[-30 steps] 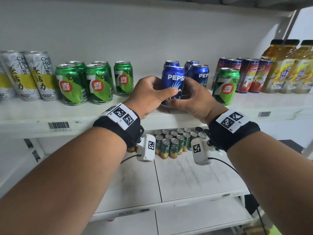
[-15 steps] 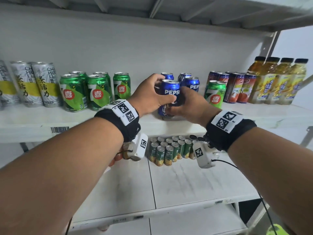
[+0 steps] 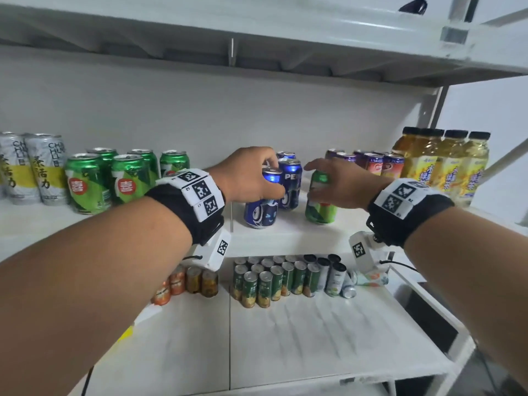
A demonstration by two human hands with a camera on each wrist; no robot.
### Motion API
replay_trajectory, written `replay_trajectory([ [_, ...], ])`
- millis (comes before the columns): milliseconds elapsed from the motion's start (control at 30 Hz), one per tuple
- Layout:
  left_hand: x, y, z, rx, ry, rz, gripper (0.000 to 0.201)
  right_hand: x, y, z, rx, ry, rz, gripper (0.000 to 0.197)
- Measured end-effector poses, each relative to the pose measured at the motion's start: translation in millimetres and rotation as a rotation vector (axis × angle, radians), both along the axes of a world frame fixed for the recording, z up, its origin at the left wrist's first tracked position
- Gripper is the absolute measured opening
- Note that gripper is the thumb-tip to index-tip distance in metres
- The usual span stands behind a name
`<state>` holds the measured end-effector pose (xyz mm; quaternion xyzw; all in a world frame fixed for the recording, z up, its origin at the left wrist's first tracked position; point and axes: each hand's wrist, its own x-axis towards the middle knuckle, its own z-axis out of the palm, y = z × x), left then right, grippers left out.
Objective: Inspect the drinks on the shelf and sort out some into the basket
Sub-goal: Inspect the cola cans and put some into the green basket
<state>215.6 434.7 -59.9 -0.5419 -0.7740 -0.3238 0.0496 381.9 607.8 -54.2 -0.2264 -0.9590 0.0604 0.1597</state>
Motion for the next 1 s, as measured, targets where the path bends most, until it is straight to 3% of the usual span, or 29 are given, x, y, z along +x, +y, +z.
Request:
replay_trajectory([
  [133,16.4,13.7,0.6,0.035,-0.012,0.008,0.039,5.7,10.9,-1.7,-0.001,0.068,0.069,0.042],
  [333,65.0,44.8,12.3,0.033,0.026,-0.087,0.038,46.3,25.2,1.2,0.127,0.144,0.076,0.036],
  [500,123.7,88.5,11.3,0.06,0.022,-0.253,0.052,126.5,43.0,2.2,0.198,0.158,-0.078,0.033],
  [567,150.7,111.9,5.1,0.044,0.017,-0.348,0.062,164.2,50.3,-4.7,0.219,0.12,-0.185,0.038],
  [633,176.1,134.3,-3.3,-0.003,0.028,-0.422,0.06,196.9,55.6,-15.2,0.214,0.07,-0.296,0.044],
  [800,241.9,191.6,-47.7,-0.121,0.061,-0.565,0.052,278.2,68.8,-61.3,0.117,-0.015,-0.529,0.052],
  [933,284.5,221.8,-95.8,-0.198,0.063,-0.661,0.051,325.8,76.9,-105.7,0.086,-0.055,-0.609,0.048],
  [1000,332.0,265.5,-146.3,-0.311,0.028,-0.733,0.052,370.5,101.5,-148.8,-0.044,-0.123,-0.685,0.047],
])
